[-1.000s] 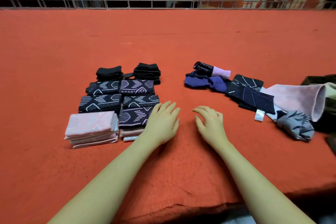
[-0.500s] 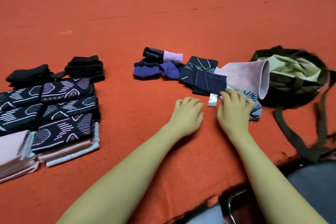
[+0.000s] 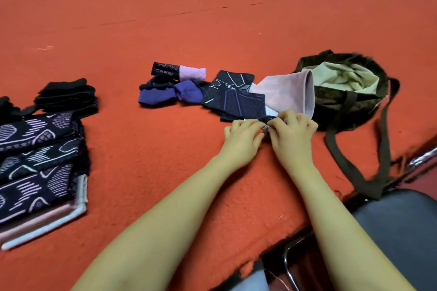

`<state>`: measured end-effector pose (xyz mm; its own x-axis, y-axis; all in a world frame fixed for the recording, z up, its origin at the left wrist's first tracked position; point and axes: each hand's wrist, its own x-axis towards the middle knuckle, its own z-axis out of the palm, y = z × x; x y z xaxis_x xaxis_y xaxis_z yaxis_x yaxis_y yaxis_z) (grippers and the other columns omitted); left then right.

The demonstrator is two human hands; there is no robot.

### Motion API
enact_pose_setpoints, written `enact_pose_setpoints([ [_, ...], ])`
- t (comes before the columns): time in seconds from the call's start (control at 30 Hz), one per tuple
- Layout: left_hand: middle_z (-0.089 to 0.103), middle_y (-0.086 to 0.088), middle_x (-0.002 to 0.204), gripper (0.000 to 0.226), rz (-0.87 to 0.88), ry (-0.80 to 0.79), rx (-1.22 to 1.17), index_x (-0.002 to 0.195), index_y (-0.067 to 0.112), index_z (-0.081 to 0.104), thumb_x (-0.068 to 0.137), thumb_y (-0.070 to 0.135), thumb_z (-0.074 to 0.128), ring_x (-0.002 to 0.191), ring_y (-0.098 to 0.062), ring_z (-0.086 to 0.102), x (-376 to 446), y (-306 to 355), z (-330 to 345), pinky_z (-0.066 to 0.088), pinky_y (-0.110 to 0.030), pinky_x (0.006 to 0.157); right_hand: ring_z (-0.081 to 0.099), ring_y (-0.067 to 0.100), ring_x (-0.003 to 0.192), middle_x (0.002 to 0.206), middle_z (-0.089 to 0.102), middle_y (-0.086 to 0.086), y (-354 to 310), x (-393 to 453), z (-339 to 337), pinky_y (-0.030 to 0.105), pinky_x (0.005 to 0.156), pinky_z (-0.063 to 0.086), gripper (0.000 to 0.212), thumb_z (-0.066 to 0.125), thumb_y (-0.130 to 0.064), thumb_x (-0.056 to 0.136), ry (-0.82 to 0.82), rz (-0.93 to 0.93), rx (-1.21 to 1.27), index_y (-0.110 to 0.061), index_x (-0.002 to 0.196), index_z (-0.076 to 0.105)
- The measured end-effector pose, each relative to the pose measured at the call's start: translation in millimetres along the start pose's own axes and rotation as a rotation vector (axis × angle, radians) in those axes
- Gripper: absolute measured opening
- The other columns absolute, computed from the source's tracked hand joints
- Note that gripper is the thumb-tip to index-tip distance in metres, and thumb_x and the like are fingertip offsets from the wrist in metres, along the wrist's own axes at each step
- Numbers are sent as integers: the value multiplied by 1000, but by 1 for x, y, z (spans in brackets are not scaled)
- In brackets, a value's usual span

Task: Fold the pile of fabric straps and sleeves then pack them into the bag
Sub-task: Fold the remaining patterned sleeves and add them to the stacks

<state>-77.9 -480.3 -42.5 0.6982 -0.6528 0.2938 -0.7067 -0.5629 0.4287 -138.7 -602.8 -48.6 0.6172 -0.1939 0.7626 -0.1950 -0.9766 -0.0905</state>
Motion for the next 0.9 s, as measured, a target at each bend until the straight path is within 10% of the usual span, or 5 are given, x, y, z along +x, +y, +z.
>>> enact_pose_setpoints([
  [0.47, 51, 1, 113, 28, -130, 395, -7, 95, 16, 63, 89, 38, 47, 101, -11, 36, -139, -86, -102, 18, -23, 75, 55, 14, 91, 90, 67, -5, -158, -14, -13, 34, 81, 21, 21, 56, -29, 88, 54, -222, 569, -17, 88, 73],
  [0.7, 60, 2, 116, 29, -42, 272, 195, 89, 18, 62, 86, 40, 42, 106, -9, 46, -193, -119, -136, 19, -26, 78, 57, 12, 98, 98, 67, -2, -207, -40, -17, 31, 84, 25, 18, 53, -22, 89, -41, -364, 641, -13, 88, 68],
  [0.9, 56, 14, 117, 30, -209, 281, 45, 125, 25, 53, 96, 30, 47, 110, -8, 50, -190, -110, -145, 20, -24, 88, 55, 10, 105, 107, 66, -3, -209, -56, -24, 29, 84, 23, 18, 53, -20, 89, -102, -388, 641, -13, 95, 68],
])
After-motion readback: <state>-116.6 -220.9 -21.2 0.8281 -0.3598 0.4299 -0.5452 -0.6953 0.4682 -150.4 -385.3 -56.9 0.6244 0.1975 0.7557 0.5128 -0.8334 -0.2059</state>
